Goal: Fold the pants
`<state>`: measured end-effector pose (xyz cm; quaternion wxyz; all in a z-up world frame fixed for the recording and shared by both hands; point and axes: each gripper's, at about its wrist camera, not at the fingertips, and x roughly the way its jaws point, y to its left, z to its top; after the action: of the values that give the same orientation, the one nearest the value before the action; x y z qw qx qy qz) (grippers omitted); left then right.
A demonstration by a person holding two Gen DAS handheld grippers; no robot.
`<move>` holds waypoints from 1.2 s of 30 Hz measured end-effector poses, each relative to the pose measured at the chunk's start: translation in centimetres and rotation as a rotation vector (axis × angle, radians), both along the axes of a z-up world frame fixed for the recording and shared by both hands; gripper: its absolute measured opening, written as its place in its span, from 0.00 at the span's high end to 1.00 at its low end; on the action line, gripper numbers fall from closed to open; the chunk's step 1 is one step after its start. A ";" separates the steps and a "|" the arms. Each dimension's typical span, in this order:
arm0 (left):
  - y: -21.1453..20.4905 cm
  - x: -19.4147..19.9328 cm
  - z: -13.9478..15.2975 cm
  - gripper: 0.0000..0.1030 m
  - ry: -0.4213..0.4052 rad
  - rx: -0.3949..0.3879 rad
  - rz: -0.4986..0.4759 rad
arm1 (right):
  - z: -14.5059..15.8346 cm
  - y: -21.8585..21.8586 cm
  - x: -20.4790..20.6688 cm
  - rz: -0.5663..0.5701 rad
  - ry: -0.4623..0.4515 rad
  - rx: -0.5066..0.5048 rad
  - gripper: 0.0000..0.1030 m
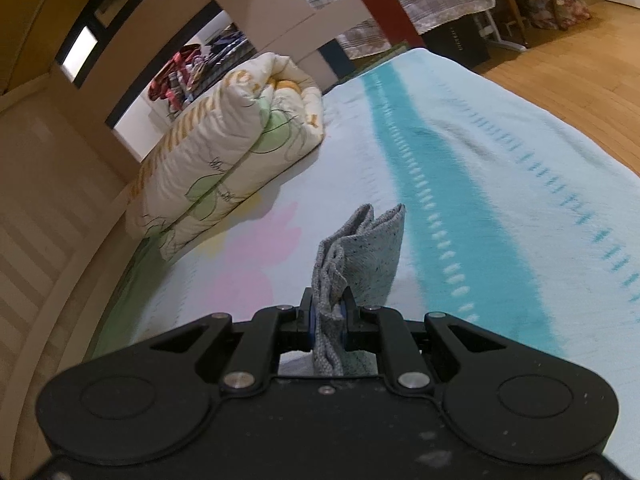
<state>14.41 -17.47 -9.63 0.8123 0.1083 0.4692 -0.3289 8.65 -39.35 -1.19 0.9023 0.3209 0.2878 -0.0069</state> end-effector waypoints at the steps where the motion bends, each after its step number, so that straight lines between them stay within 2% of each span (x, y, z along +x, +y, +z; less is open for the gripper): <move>1: 1.0 0.2 0.4 0.19 0.022 -0.034 0.027 | 0.3 0.4 0.1 0.005 -0.005 0.003 0.88; 8: 9.6 1.8 2.4 0.19 0.069 -0.155 0.233 | 2.0 7.1 1.4 0.103 -0.043 -0.033 0.88; 12: 14.4 3.1 2.8 0.18 0.103 -0.202 0.354 | 1.2 12.7 2.4 0.186 -0.056 -0.005 0.88; 15: 17.3 3.6 3.1 0.18 0.107 -0.218 0.427 | -1.2 18.0 3.3 0.261 -0.031 0.000 0.88; 18: 19.8 3.6 3.5 0.18 0.106 -0.213 0.476 | -4.7 23.4 3.7 0.324 0.015 -0.036 0.88; 21: 20.8 3.5 3.4 0.18 0.117 -0.207 0.493 | -8.3 28.0 3.6 0.396 0.085 -0.125 0.88; 23: 21.4 3.2 3.4 0.18 0.125 -0.209 0.491 | -9.7 29.8 3.2 0.418 0.109 -0.188 0.87; 26: 21.6 2.9 3.3 0.18 0.136 -0.218 0.478 | -10.2 30.5 3.0 0.420 0.122 -0.214 0.82; 27: 21.5 2.9 3.3 0.18 0.140 -0.224 0.471 | -10.1 30.5 3.0 0.429 0.121 -0.212 0.73; 28: 21.3 2.9 3.3 0.18 0.142 -0.230 0.464 | -9.7 30.6 3.2 0.443 0.112 -0.207 0.57; 29: 21.0 2.9 3.4 0.18 0.143 -0.240 0.453 | -9.2 30.6 3.1 0.462 0.093 -0.204 0.50; 36: 19.2 3.3 4.0 0.17 0.128 -0.289 0.421 | -5.4 28.5 0.5 0.536 0.014 -0.265 0.48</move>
<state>17.75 1.73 -5.63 0.8386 -0.1299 0.4799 -0.2225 9.18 -10.88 -6.56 0.9041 0.1127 0.3650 0.1917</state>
